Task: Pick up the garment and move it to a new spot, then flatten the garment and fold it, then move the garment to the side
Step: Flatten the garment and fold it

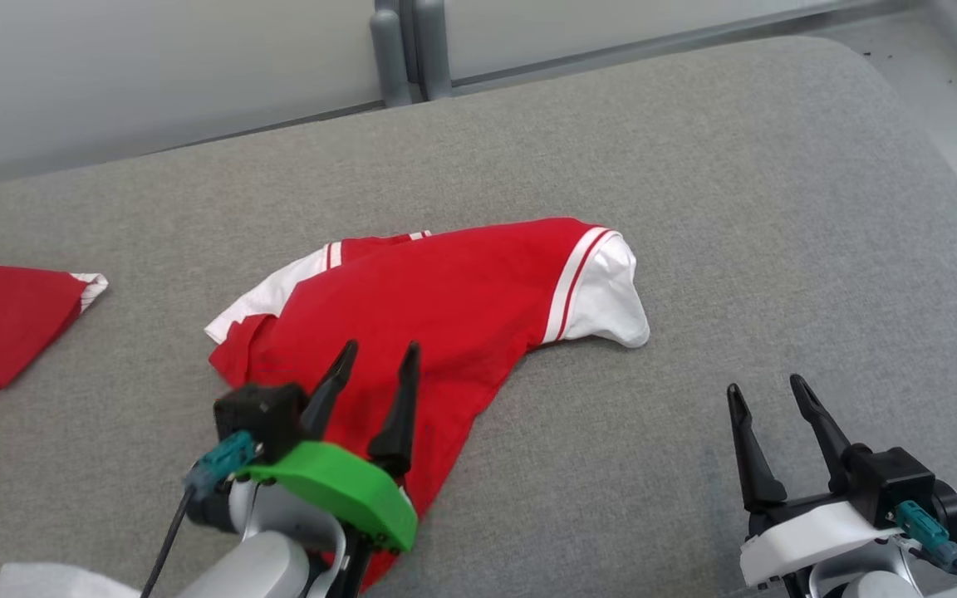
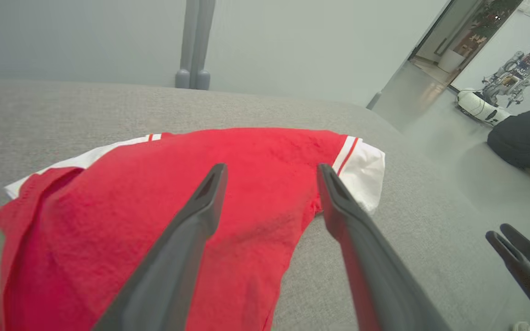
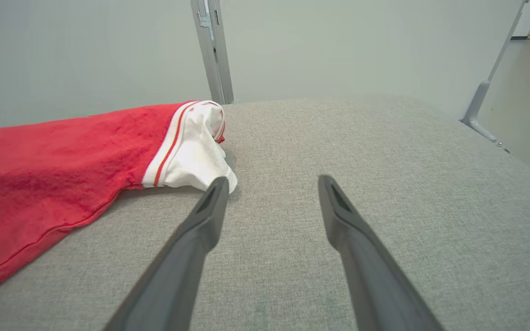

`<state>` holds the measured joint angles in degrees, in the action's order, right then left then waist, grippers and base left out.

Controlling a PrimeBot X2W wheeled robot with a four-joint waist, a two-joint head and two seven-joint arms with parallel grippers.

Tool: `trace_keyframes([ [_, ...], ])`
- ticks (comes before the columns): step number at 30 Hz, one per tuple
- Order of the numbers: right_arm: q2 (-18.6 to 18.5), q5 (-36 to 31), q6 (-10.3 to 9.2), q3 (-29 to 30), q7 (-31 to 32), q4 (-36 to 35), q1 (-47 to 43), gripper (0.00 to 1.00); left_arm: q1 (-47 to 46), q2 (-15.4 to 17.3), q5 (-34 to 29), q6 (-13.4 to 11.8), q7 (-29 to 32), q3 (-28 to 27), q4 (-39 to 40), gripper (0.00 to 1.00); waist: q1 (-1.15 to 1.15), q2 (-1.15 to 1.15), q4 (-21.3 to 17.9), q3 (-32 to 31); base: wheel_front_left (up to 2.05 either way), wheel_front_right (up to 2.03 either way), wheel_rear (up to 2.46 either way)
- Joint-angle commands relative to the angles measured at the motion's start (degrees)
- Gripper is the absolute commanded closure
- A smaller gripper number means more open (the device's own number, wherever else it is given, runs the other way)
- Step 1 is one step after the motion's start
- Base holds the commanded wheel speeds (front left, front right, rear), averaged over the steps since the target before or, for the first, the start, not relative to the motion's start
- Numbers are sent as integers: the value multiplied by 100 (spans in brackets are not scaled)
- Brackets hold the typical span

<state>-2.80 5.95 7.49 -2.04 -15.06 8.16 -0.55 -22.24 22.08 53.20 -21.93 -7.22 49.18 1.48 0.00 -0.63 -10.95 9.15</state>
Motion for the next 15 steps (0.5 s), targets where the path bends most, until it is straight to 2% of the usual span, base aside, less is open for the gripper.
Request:
trace_keyframes([
  [1,-18,-89,1,34,-17,-72,-125,0,363,199,-42,-157,-212,-111,107,0,0,63,388,-435,0,0,0],
  [5,-80,-119,1,17,-17,-148,-239,0,1040,513,-82,-383,-622,-443,181,0,0,63,572,-667,0,0,0],
  [7,-85,-120,1,65,-17,-210,-299,0,1302,592,-84,-417,-705,-601,201,0,0,63,710,-718,0,0,0],
  [15,-170,-130,1,84,-17,-245,-472,0,2181,812,-233,-289,-804,-1117,126,0,0,63,1063,-852,0,0,0],
])
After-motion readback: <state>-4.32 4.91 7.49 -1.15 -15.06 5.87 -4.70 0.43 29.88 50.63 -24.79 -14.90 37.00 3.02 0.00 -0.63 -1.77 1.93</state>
